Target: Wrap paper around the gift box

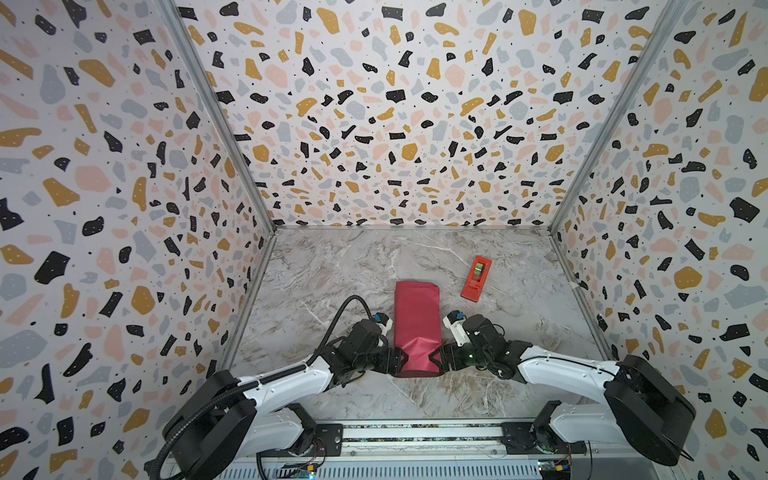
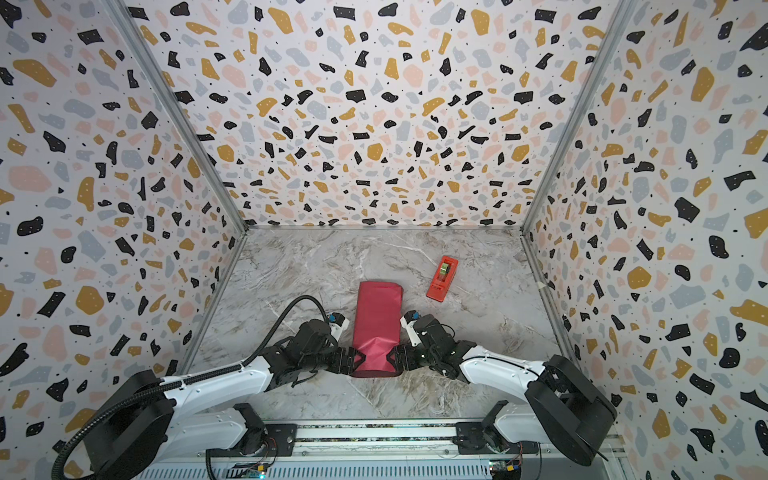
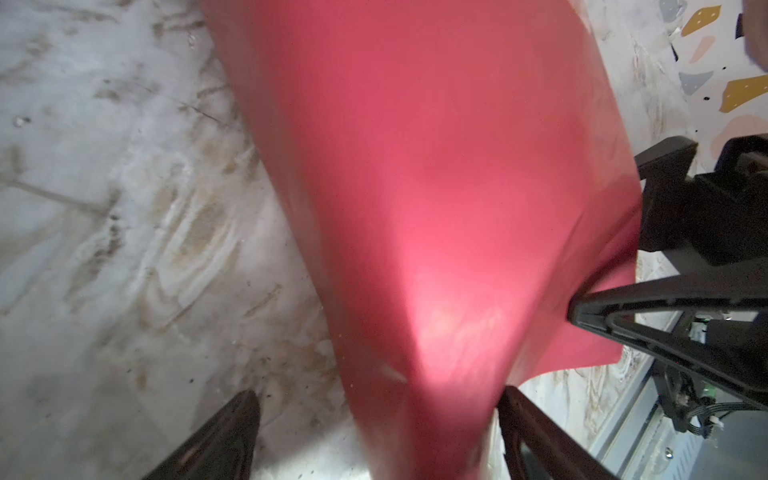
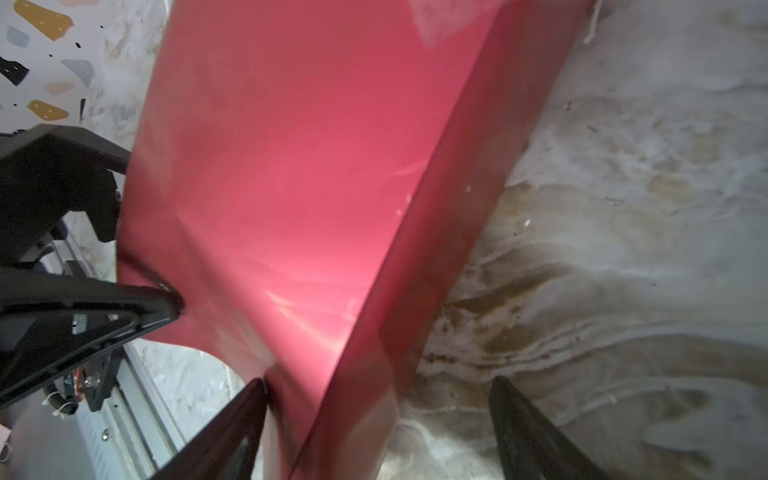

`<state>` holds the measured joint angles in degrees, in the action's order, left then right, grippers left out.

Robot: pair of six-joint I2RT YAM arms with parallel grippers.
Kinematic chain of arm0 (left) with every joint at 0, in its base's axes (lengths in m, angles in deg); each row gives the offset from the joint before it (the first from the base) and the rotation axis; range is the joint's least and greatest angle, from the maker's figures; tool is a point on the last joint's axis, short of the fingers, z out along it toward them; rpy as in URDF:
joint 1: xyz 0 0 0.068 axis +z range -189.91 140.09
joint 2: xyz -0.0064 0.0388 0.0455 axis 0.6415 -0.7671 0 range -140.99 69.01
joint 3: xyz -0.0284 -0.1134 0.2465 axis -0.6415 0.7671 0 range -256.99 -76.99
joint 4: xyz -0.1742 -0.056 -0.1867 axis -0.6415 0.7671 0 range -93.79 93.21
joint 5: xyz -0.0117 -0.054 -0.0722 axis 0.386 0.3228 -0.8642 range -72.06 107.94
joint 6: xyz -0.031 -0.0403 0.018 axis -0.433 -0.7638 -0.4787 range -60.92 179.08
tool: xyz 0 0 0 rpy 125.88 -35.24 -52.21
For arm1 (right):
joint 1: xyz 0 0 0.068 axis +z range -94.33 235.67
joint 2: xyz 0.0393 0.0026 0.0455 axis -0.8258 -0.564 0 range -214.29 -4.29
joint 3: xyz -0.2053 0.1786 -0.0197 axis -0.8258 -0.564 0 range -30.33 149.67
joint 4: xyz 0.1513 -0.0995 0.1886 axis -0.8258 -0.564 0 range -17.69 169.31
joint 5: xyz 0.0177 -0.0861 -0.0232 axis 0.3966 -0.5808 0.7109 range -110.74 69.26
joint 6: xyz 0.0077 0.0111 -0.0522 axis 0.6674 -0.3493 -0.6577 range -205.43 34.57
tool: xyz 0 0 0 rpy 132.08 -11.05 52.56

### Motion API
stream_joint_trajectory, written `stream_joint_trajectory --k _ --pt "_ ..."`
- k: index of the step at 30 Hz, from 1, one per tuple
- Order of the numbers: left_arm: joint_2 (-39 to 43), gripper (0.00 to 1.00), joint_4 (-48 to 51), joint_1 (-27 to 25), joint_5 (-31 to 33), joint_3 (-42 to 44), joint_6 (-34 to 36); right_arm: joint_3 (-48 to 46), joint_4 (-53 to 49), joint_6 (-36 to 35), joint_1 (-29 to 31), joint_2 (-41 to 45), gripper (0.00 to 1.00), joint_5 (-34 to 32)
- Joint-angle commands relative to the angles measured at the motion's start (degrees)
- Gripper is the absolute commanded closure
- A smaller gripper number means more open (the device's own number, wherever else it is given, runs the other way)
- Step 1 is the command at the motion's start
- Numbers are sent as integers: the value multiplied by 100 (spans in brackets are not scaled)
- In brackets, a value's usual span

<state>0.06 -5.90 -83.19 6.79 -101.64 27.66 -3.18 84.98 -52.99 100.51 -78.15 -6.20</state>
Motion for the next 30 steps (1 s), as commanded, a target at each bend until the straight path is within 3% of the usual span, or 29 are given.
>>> stream_joint_trajectory --k 1,11,19,25,30 --pt "-30 11 -314 -65 377 14 189 70 117 -63 99 -30 18 -359" --pt "-7 13 -686 -180 394 179 -27 26 255 -18 253 -193 22 -762" --pt "934 12 374 -180 676 140 121 9 183 -34 296 6 19 -473" --pt "917 40 431 -206 246 167 -105 -59 125 209 331 239 19 -215" --pt "586 56 284 -287 209 25 -84 -63 26 449 350 329 25 -354"
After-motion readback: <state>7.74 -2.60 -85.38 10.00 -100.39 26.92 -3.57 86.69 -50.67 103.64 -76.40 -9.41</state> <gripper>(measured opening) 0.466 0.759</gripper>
